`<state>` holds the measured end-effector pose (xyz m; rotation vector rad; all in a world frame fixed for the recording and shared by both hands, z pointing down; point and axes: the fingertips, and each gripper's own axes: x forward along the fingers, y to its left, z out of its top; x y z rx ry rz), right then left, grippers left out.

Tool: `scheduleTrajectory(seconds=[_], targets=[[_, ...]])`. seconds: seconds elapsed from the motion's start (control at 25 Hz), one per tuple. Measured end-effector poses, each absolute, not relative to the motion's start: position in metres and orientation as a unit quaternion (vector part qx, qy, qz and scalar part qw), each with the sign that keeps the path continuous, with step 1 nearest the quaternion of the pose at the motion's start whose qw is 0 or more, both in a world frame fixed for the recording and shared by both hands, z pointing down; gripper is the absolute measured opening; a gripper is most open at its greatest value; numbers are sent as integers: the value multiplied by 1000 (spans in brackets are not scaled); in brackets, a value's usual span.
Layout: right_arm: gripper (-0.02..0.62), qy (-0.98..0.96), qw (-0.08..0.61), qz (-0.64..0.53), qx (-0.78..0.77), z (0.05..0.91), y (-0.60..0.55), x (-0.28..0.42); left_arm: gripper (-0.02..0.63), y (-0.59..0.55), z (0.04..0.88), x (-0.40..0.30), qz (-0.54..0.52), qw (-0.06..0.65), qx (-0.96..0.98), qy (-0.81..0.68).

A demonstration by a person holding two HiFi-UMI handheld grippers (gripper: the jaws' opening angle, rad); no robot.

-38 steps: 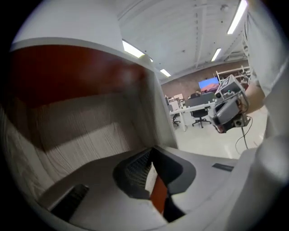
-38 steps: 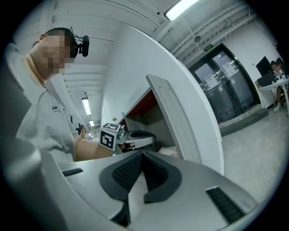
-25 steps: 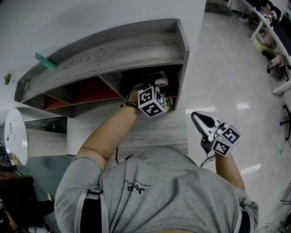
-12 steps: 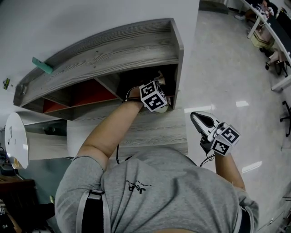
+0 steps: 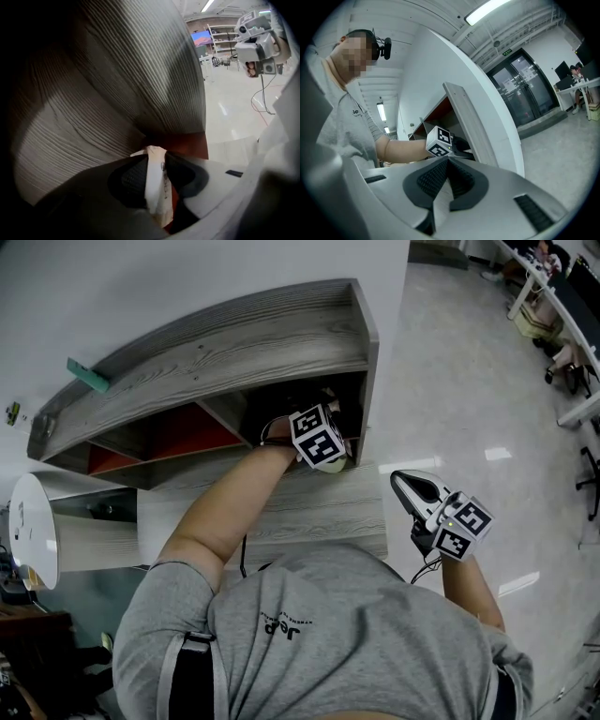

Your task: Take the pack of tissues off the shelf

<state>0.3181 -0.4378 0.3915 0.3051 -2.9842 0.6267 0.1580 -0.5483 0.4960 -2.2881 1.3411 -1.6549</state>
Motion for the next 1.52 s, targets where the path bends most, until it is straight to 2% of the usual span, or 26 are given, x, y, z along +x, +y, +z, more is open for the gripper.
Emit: scheduleTrajectory(seconds=[0.24,0.6,0.96,1.52], targets=[[20,-973,40,202,107,390,-437,324,127,-543,482,170,-516,21,-748,417],[20,-977,44,175,111,378,-447,315,127,-506,442,216,-478,76,-780,396],[21,-983,63,162,59,378,-428,255,127,-421,445,223,-441,55,-808,387],[20,-982,106,127,-90,386,-338,93,127,-289,464,116,-414,-20,-769,487]])
